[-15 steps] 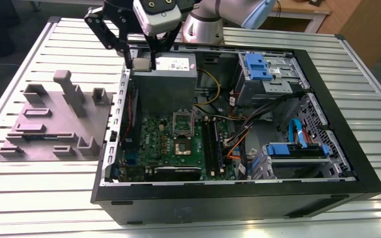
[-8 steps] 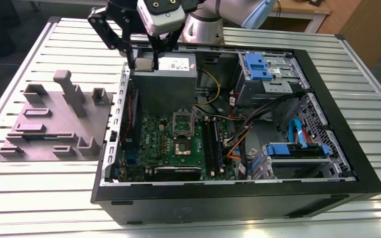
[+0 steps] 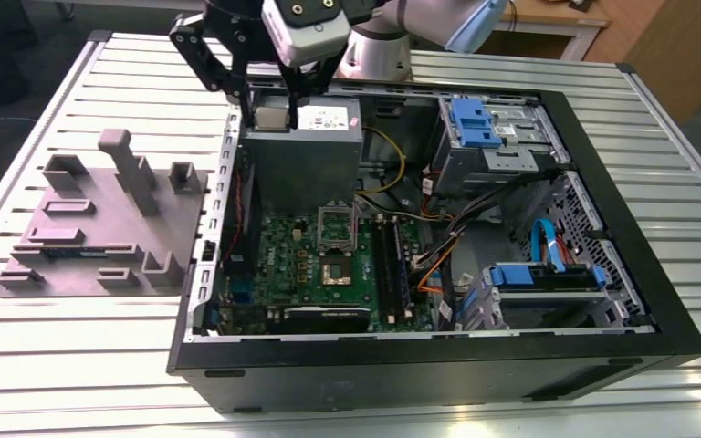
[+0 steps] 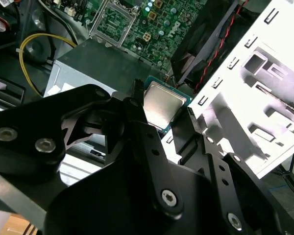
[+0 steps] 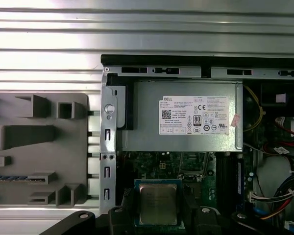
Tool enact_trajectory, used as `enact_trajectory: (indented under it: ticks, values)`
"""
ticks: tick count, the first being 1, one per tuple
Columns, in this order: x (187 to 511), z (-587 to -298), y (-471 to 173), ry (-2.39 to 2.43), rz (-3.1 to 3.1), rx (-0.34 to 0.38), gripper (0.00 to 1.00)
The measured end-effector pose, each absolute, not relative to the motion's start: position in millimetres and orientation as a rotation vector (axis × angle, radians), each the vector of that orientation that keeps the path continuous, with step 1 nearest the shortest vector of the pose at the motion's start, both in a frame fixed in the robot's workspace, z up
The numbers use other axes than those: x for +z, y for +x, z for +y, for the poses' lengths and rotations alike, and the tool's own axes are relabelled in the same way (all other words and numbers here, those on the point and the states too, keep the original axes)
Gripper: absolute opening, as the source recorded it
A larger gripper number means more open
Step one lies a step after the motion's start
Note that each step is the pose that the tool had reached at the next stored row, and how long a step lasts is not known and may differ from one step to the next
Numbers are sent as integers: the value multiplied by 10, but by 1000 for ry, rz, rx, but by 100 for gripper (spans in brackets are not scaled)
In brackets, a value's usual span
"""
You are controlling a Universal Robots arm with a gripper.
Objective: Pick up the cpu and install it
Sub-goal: 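Pick up the cpu and move it towards the insertion slot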
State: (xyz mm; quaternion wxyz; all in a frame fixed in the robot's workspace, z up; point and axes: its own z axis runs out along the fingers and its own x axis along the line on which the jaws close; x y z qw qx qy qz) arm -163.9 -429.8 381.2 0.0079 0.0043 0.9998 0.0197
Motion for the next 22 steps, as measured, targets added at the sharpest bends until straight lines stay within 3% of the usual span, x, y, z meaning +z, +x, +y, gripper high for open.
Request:
enact_trajectory:
  ticks: [16, 17, 22]
  values:
    - [3812, -4301, -1594, 13, 3125, 61, 47]
    - [3806, -4444, -1594, 14, 3125, 61, 47]
    - [3803, -4496, -1594, 14, 3125, 62, 47]
